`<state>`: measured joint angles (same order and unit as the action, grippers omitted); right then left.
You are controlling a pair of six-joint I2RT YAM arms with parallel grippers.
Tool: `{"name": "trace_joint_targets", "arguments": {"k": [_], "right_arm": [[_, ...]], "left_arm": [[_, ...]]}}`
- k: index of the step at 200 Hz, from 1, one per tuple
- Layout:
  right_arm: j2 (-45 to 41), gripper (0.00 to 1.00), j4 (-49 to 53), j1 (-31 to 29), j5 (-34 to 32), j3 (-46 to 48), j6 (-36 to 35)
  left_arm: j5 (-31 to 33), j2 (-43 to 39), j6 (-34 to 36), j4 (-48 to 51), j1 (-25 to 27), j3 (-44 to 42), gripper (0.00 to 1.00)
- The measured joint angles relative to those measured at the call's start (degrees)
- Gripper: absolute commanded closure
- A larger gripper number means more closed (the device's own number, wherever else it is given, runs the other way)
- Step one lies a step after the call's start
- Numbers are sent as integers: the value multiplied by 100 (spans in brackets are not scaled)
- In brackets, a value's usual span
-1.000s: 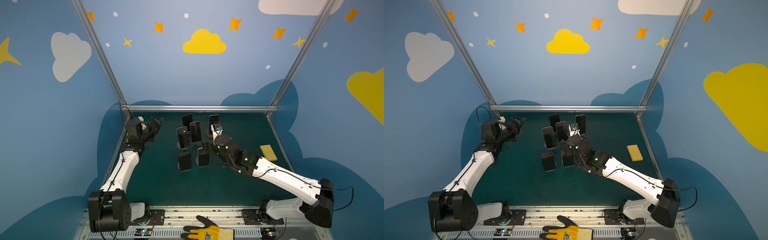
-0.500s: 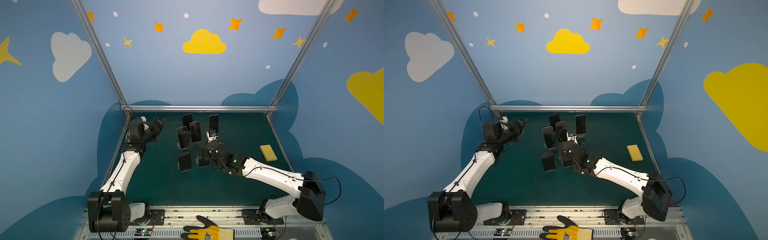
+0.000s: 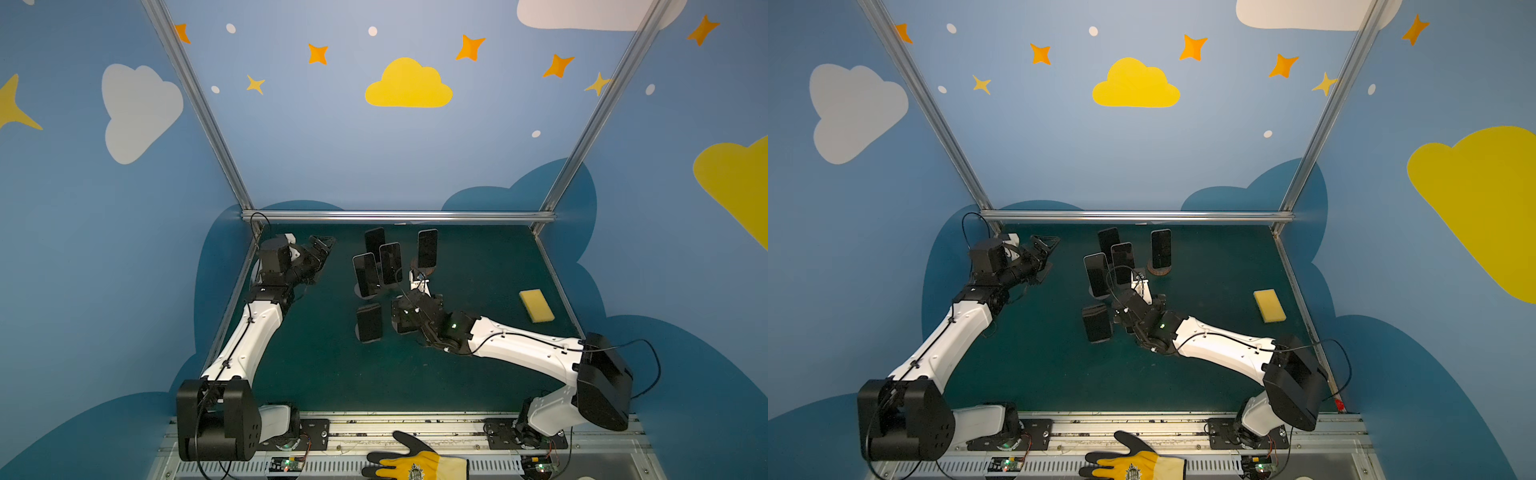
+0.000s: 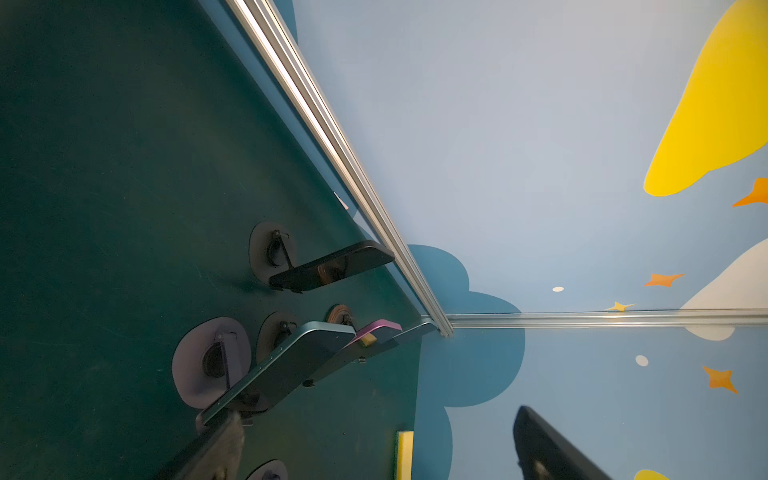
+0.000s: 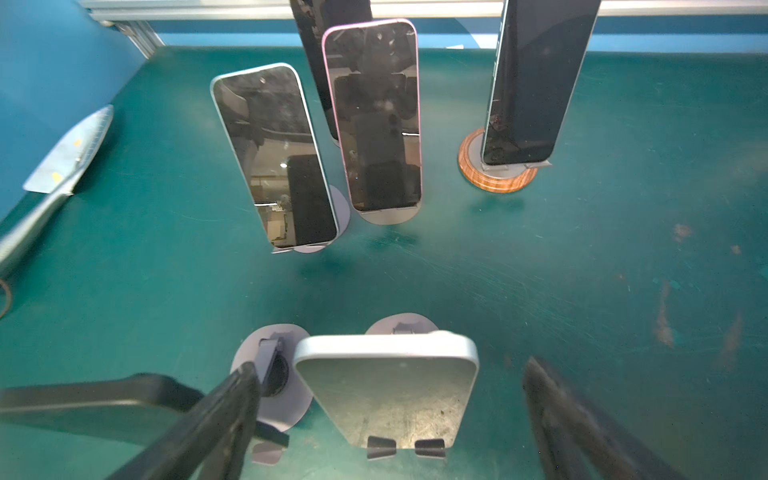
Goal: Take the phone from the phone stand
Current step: 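Close the right gripper on the silver phone's top edge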
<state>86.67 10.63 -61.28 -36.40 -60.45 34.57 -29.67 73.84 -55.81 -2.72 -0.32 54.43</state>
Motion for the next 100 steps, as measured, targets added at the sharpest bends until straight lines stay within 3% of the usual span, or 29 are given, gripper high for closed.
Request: {"name": "trace_joint_targets", "arguments": {"k": [100], "right_arm": [[35,7,-680,9,177,367,-293]], "left_arm": [[-92,160,-2,-39,50,0,0]]}}
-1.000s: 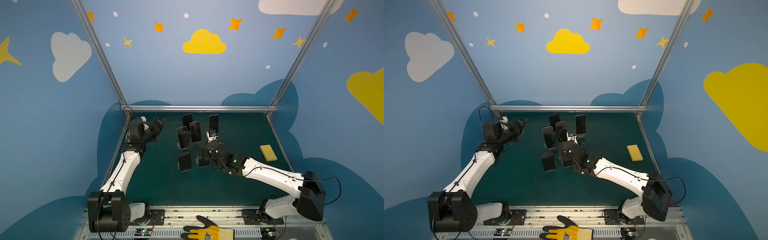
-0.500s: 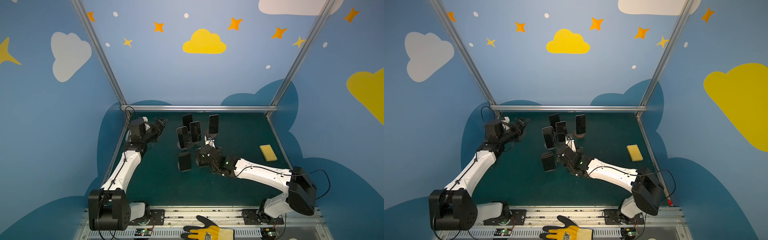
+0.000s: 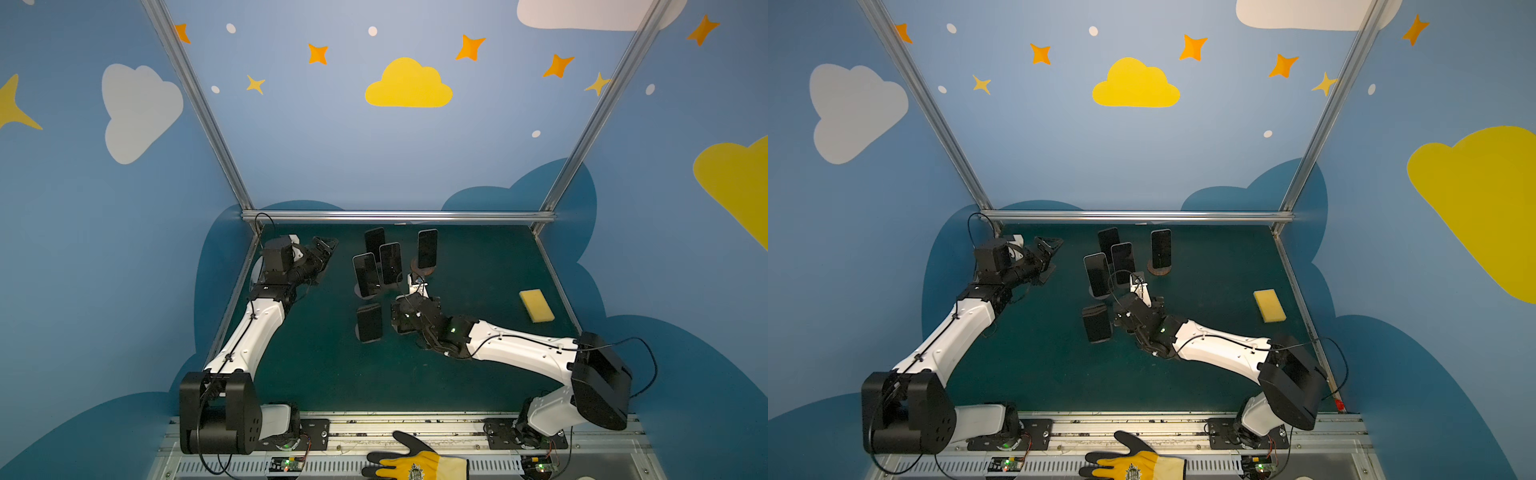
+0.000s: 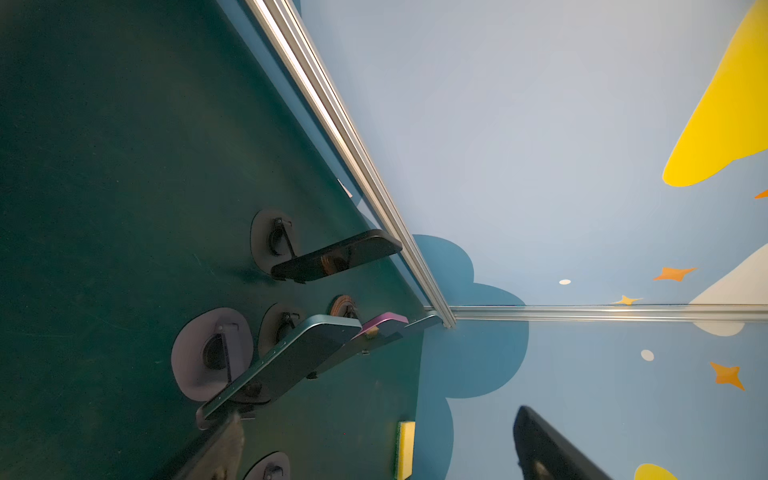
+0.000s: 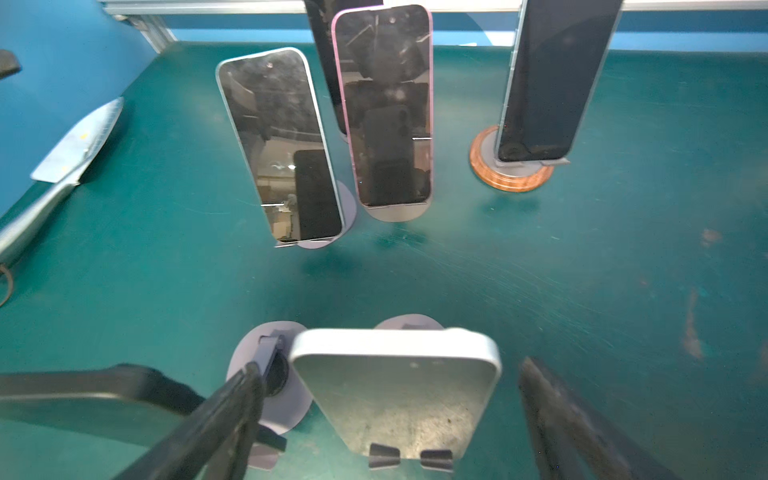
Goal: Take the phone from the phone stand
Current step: 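Close the right gripper on the silver phone's top edge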
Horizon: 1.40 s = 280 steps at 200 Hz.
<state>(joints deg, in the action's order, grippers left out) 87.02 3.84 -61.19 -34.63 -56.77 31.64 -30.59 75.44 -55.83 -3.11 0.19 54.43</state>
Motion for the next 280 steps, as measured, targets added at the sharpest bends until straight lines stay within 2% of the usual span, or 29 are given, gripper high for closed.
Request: {"name": "trace_joint_targets", "arguments": {"k": [153,246,280], "right_arm": [[129,7,-162,179,179,175,68],[341,17,-267,254,400,177,-63],[341,26,-291,249,393,177,-107]], "left_arm": [[-175,214,-81,-96,0,0,0],[-195,219,-103,-101,13,0,0],[-195,238,-103,-103,39,0,0]]}}
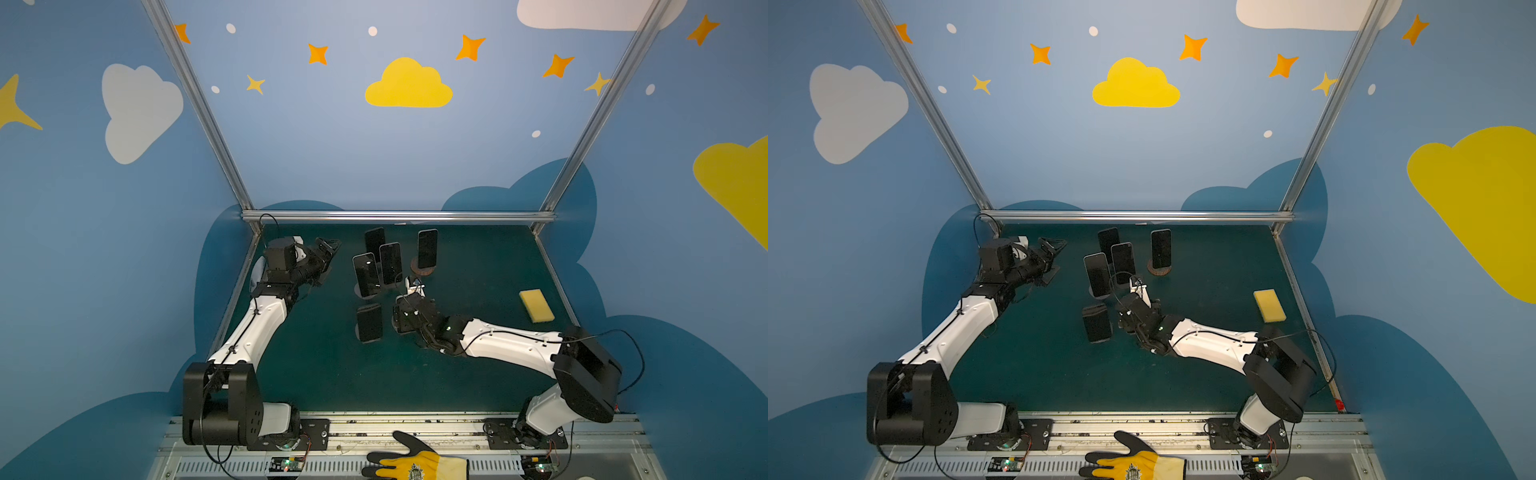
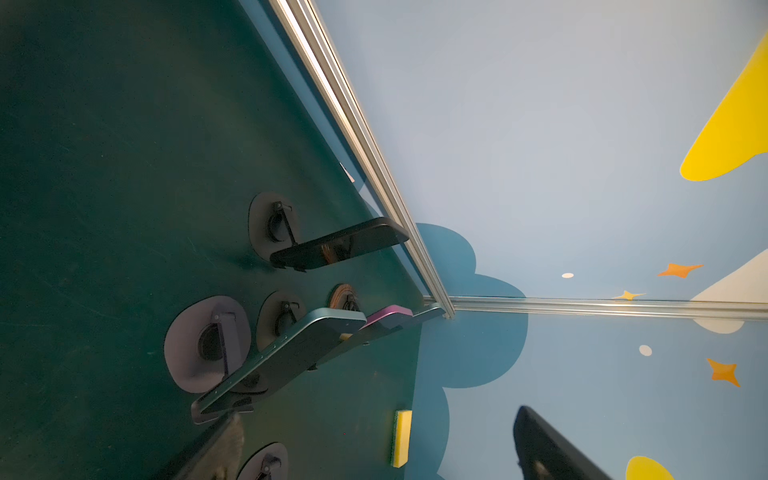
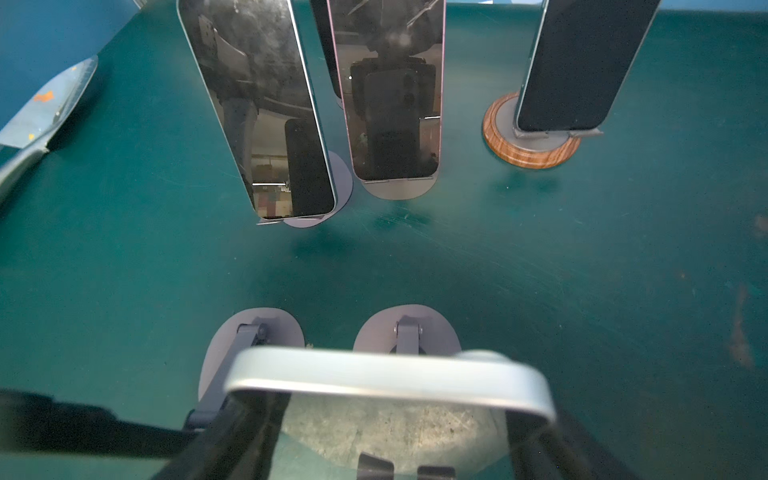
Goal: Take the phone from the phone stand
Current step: 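Close the right gripper on the silver phone's top edge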
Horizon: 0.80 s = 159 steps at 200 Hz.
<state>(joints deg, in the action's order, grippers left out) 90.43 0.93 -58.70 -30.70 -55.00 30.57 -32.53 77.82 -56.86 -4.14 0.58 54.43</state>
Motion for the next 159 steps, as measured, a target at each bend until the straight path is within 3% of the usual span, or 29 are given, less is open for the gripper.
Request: {"name": "trace_joint_targets", "arguments": {"k": [98,159], "right_arm": [[-68,26,22,-129,-310,76,-199],[-595,28,125,-153,-461,162,-468]], "left_arm": [[70,-22,85,11,151,0,0],[68,-44,92,9,210,0,0]]}}
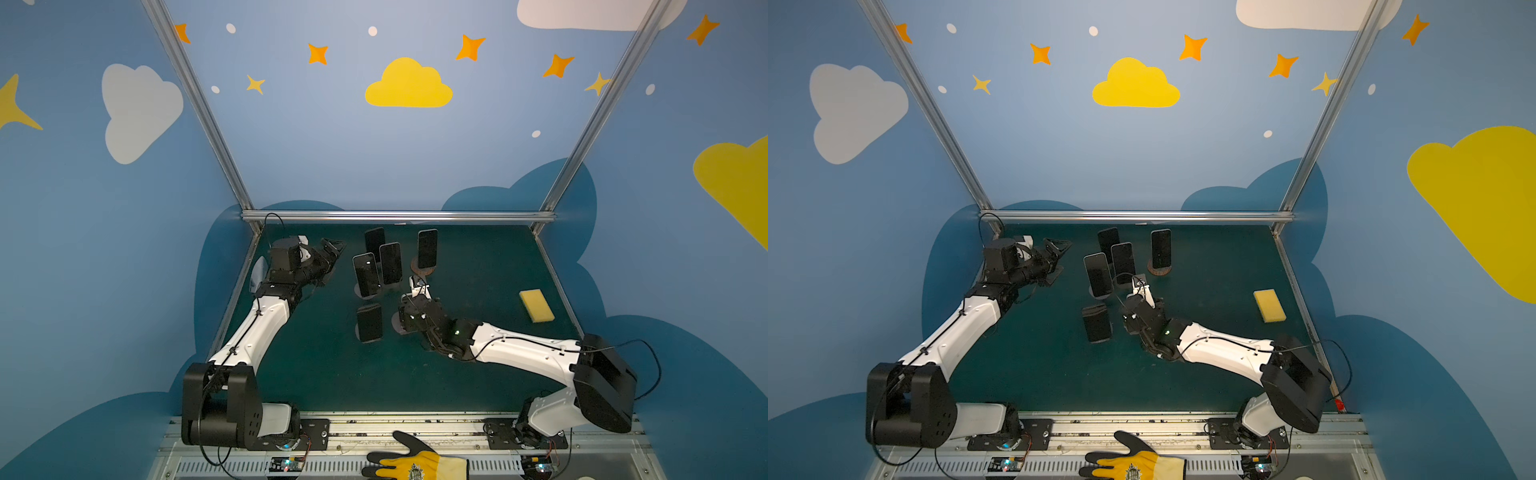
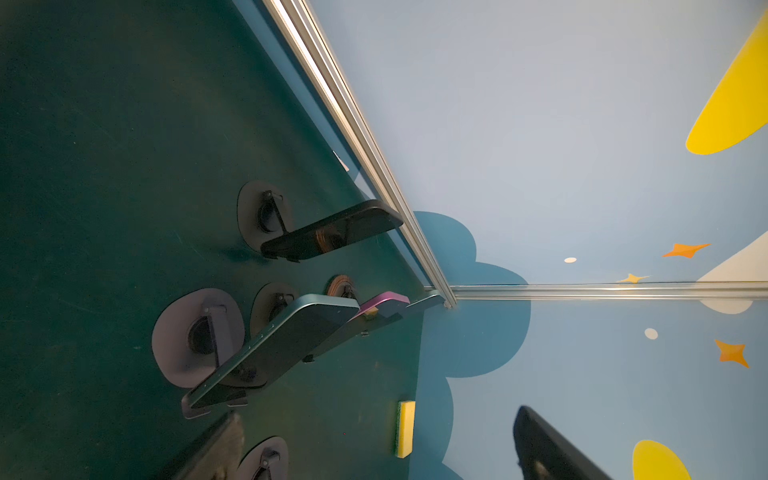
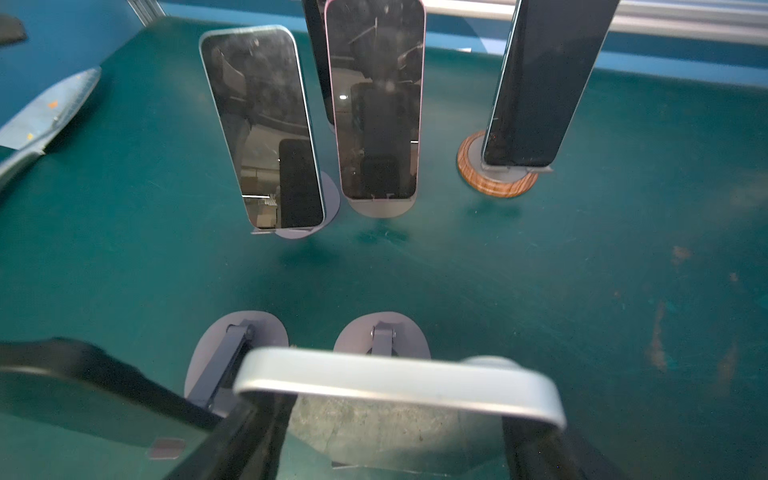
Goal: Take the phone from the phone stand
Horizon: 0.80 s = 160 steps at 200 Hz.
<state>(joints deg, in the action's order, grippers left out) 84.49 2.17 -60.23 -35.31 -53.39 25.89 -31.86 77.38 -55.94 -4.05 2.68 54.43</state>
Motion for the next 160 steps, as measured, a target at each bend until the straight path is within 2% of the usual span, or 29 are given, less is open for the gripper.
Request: {"name": "trace_joint_targets", "arguments": {"k": [112,160], "right_arm": [[-1259,29,258,28,-210,358,-544],[-1851,30,457,356,-267,603,-734]], "left_arm": [[0,-83,46,2,149,0,0],[-9,-83,35,2,157,0,0]]}}
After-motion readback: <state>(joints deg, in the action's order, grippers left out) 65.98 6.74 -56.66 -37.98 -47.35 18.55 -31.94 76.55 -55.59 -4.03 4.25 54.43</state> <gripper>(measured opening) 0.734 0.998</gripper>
